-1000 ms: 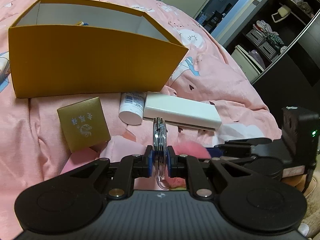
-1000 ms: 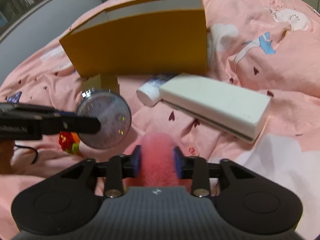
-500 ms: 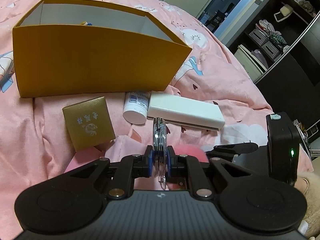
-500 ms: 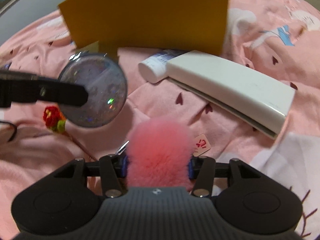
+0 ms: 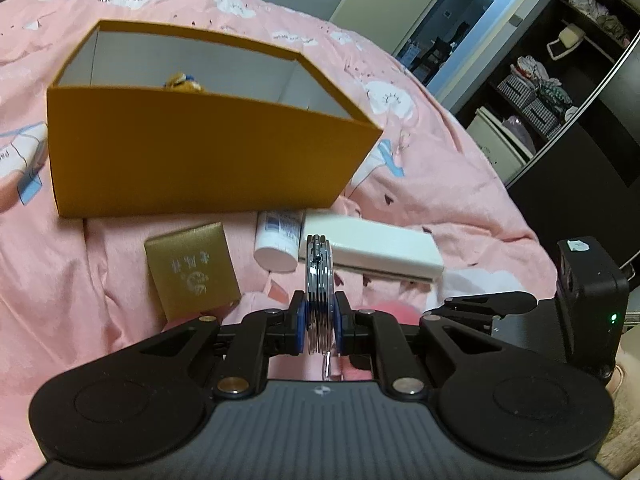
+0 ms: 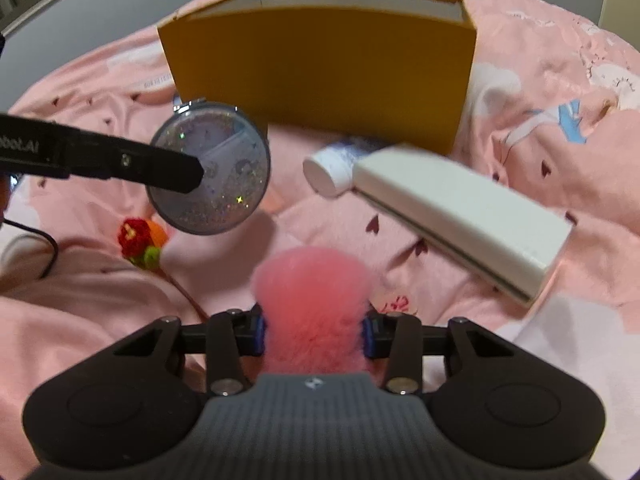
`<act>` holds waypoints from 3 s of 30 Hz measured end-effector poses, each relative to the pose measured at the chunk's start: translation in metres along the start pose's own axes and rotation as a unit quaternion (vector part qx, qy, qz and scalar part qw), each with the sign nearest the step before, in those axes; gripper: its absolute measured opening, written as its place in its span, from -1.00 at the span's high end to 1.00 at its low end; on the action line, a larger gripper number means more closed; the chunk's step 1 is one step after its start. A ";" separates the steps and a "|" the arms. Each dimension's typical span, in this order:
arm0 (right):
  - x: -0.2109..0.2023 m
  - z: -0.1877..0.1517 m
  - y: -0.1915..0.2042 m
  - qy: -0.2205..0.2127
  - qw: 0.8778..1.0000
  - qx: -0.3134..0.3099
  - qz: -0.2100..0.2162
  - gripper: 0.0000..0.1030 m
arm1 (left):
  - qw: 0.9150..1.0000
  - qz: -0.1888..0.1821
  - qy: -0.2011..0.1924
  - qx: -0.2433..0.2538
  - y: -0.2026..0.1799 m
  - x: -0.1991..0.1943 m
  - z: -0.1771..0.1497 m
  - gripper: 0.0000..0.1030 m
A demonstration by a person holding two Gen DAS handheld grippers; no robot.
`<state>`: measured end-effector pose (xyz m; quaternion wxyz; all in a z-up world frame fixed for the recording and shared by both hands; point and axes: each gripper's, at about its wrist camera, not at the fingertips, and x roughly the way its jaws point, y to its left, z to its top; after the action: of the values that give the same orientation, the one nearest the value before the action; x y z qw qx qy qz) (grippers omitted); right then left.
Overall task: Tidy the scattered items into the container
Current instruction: 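Lift the compact mirror and pink pompom and carry them over the orange box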
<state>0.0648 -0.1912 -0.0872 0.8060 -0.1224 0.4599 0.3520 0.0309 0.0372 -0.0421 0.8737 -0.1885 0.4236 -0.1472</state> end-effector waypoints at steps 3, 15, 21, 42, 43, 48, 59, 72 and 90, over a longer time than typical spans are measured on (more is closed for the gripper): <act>-0.011 0.008 -0.001 -0.019 1.000 0.003 0.003 0.16 | 1.000 -0.002 -0.012 0.000 -0.001 -0.008 0.005 0.71; -0.032 0.044 -0.004 -0.057 0.998 0.004 0.021 0.71 | 0.999 0.005 -0.046 -0.006 0.003 -0.029 0.021 0.71; -0.015 0.020 -0.011 -0.031 0.999 0.034 -0.011 -0.08 | 0.999 0.006 -0.039 -0.009 0.005 -0.027 0.016 0.71; 0.026 -0.019 -0.007 0.016 0.999 -0.006 -0.032 -0.13 | 1.000 0.012 -0.007 0.010 -0.001 -0.011 0.001 0.71; 0.025 -0.019 -0.008 0.011 0.999 -0.005 -0.032 -0.09 | 1.000 0.012 -0.008 0.010 0.000 -0.012 0.001 0.71; 0.017 -0.021 -0.010 -0.013 0.999 0.003 -0.030 0.02 | 1.000 0.014 -0.009 0.009 0.000 -0.012 0.001 0.71; -0.010 -0.020 -0.004 -0.098 0.995 -0.013 -0.028 0.04 | 1.000 0.018 -0.021 0.004 0.002 -0.016 0.003 0.71; -0.042 0.013 0.009 -0.185 0.982 -0.036 -0.005 0.04 | 0.998 0.013 -0.058 0.005 0.000 -0.037 0.020 0.71; -0.065 0.103 0.015 -0.251 0.965 -0.069 0.031 0.04 | 0.991 0.057 -0.118 0.035 0.006 -0.082 0.085 0.71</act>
<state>0.1005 -0.1560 0.0244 0.8736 -0.0713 0.2210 0.4277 0.0500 0.0940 0.0604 0.9306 -0.1490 0.3223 -0.0884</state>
